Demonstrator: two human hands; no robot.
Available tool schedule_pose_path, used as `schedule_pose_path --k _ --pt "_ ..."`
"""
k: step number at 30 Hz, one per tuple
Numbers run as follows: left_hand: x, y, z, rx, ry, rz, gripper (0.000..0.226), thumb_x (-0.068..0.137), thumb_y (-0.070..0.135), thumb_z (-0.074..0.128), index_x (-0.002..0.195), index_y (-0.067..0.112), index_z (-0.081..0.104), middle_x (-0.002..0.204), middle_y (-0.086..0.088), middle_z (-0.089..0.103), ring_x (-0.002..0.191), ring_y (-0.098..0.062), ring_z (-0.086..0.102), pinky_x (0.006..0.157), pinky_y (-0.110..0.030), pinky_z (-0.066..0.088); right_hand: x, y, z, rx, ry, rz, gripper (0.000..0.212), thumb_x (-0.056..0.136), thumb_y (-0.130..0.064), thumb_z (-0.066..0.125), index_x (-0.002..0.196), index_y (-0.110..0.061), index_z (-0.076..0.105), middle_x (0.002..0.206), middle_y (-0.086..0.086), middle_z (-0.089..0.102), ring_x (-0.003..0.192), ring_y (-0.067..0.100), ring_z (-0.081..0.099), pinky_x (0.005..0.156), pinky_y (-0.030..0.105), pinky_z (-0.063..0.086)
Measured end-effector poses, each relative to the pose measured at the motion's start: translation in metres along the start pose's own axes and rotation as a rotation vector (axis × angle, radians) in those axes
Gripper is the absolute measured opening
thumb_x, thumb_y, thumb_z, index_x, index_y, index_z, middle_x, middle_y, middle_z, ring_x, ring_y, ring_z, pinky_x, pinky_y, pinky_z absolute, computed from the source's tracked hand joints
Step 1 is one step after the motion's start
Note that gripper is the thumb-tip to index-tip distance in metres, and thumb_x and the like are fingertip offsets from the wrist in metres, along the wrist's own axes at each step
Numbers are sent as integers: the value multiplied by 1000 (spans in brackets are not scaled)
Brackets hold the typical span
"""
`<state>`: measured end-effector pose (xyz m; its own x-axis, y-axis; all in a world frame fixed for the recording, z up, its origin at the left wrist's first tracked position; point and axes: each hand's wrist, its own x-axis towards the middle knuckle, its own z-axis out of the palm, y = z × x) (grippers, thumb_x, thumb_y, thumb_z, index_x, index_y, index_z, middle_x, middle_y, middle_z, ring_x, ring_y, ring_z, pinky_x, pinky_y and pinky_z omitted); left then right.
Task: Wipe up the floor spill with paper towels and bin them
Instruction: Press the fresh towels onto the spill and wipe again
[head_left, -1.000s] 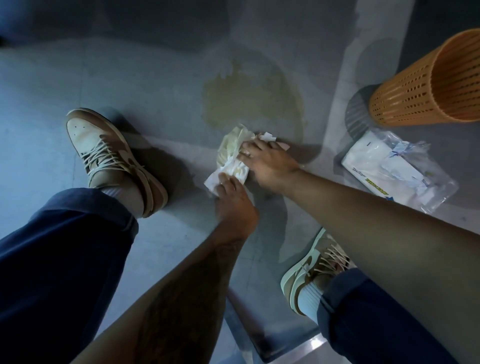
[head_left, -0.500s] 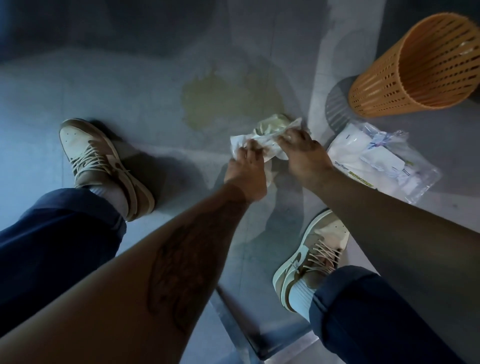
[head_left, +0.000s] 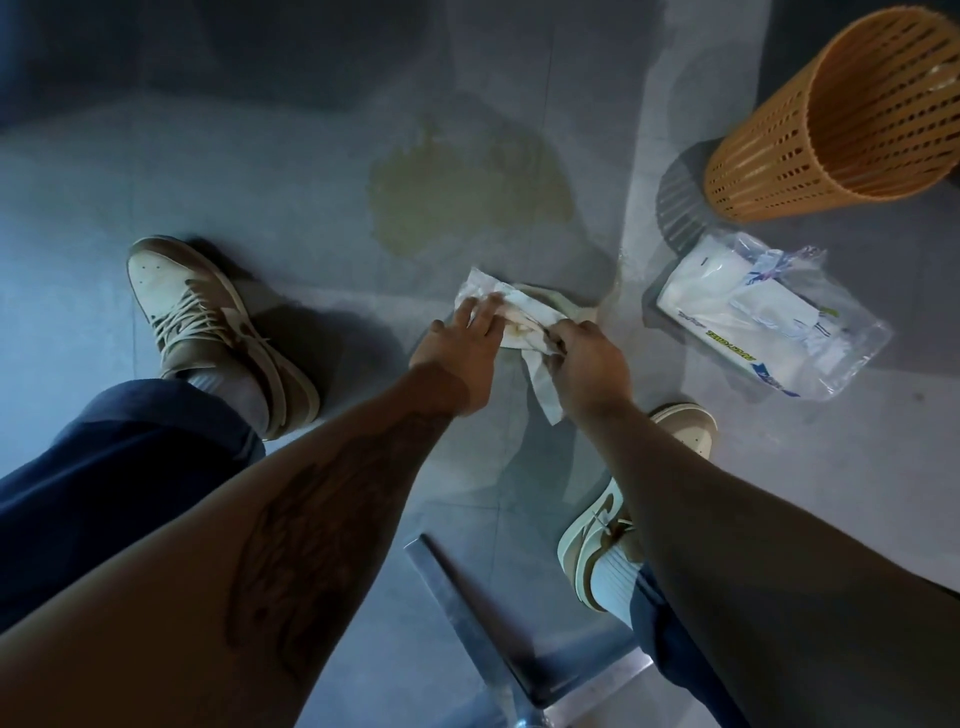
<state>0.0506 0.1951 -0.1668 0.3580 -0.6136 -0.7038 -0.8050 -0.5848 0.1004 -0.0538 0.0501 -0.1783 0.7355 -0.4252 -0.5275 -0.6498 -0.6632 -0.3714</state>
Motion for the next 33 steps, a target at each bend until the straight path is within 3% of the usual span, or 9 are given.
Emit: schedule_pose_path --k 6,11,14,17,22,25,29,31,33 --pt "-35 16 34 -114 -67 -172 85 93 25 46 158 8 -4 166 -14 -17 153 -35 3 110 -46 35 11 -41 23 198 58 147 19 80 -11 62 95 -17 71 96 9 69 88 30 63 73 32 50" --pt "-48 40 40 -404 95 -207 81 91 33 52 155 0 15 164 -20 16 147 -35 25 116 -46 32 12 -82 31 398 68 225 23 86 -26 58 98 -16 75 98 3 74 92 22 66 75 27 49" --pt "-47 37 38 -481 175 -181 85 90 41 50 157 4 11 161 -17 22 141 -30 34 108 -42 42 10 -86 30 429 41 205 25 85 -34 63 101 -20 76 101 0 74 93 17 65 78 25 49" --pt "-44 28 44 -459 210 -83 88 86 47 54 156 4 20 160 -16 25 141 -29 34 108 -39 43 15 -83 28 453 6 223 20 79 -30 70 96 -21 74 97 -4 73 91 15 66 80 28 53" --pt "-42 21 36 -636 227 -16 88 83 31 61 157 6 22 167 -9 13 147 -25 31 113 -36 40 23 -77 12 609 26 333 24 86 -21 69 109 -16 74 107 -1 74 97 12 66 79 14 43" --pt "-42 20 24 -759 370 4 77 83 20 64 153 10 34 163 -9 26 145 -28 35 114 -41 39 28 -65 -5 708 73 353 21 87 -18 69 107 -14 73 96 -1 73 80 7 63 63 7 40" --pt "-24 21 2 -1056 625 -380 49 81 42 62 125 23 50 132 -1 49 114 -24 56 95 -45 52 37 -59 -23 1035 66 430 12 85 -11 73 97 -11 70 76 -2 68 66 9 63 62 19 51" --pt "-14 19 -15 -1378 635 -616 42 85 52 64 114 26 50 120 -2 56 106 -21 60 94 -43 54 42 -61 -28 1188 84 465 11 83 -5 74 92 -10 69 74 -1 68 64 8 64 63 20 52" --pt "-5 15 -30 -1625 604 -771 33 89 44 67 108 19 55 105 -1 64 98 -20 65 93 -42 55 47 -65 -30 1200 170 423 11 82 -2 74 88 -9 69 74 -3 68 61 -3 62 63 12 49"
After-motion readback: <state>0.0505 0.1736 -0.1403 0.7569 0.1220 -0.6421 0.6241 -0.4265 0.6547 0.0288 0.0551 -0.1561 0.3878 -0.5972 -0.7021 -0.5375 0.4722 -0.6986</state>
